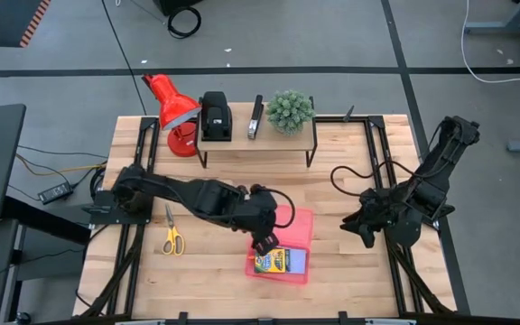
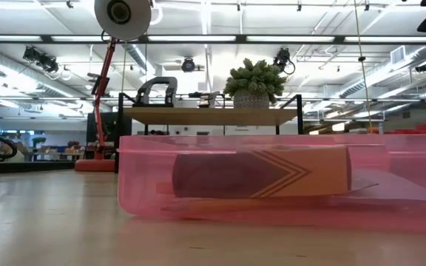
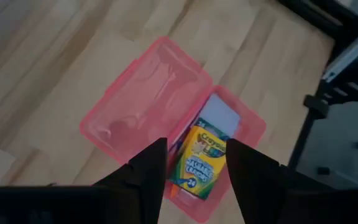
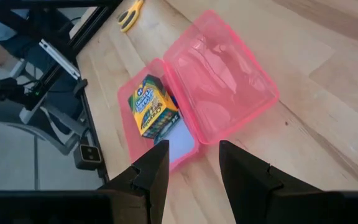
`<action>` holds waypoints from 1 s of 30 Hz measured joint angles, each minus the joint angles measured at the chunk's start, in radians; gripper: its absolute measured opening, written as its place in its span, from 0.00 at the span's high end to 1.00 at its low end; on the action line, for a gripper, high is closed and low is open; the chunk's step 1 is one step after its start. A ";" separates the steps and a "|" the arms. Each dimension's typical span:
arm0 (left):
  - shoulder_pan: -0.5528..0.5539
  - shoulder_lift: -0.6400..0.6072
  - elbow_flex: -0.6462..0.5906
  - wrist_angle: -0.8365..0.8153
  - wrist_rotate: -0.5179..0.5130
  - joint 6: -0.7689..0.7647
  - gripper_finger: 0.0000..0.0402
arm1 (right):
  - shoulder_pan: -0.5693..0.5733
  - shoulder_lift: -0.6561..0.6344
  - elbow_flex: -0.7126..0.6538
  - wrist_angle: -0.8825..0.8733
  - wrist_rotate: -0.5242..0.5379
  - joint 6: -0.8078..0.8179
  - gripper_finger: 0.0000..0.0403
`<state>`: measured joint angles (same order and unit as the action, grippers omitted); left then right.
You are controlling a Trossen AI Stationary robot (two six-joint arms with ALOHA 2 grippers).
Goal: Pack school essentials
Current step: Put the yellow scissors into the pink supply box
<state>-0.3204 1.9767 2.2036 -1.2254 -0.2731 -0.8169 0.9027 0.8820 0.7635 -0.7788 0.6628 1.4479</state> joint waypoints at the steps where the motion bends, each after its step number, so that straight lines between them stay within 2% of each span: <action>1: -0.004 -0.012 0.000 -0.002 -0.004 -0.002 0.58 | 0.004 0.001 0.000 0.000 0.004 -0.001 0.64; 9: -0.078 -0.029 0.001 -0.014 -0.012 -0.094 0.66 | 0.017 0.001 0.000 -0.008 0.122 0.000 0.64; 13: -0.138 -0.029 0.000 -0.133 -0.038 -0.134 0.67 | 0.017 0.001 0.000 -0.012 0.148 -0.001 0.64; 18: -0.206 -0.029 0.000 -0.309 -0.124 -0.203 0.66 | 0.017 0.001 0.000 -0.022 0.149 -0.004 0.64; 21: -0.240 -0.029 -0.003 -0.345 -0.175 -0.241 0.65 | 0.016 0.001 0.000 -0.025 0.156 -0.003 0.64; 25: -0.274 -0.028 -0.072 -0.333 -0.178 -0.266 0.65 | 0.016 0.001 0.000 -0.026 0.185 -0.002 0.64; 30: -0.319 -0.033 -0.258 -0.274 -0.118 -0.330 0.67 | 0.016 0.001 0.000 -0.027 0.204 0.026 0.64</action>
<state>-0.6392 1.9435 1.9453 -1.4999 -0.3906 -1.1471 0.9188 0.8833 0.7635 -0.8055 0.8668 1.4735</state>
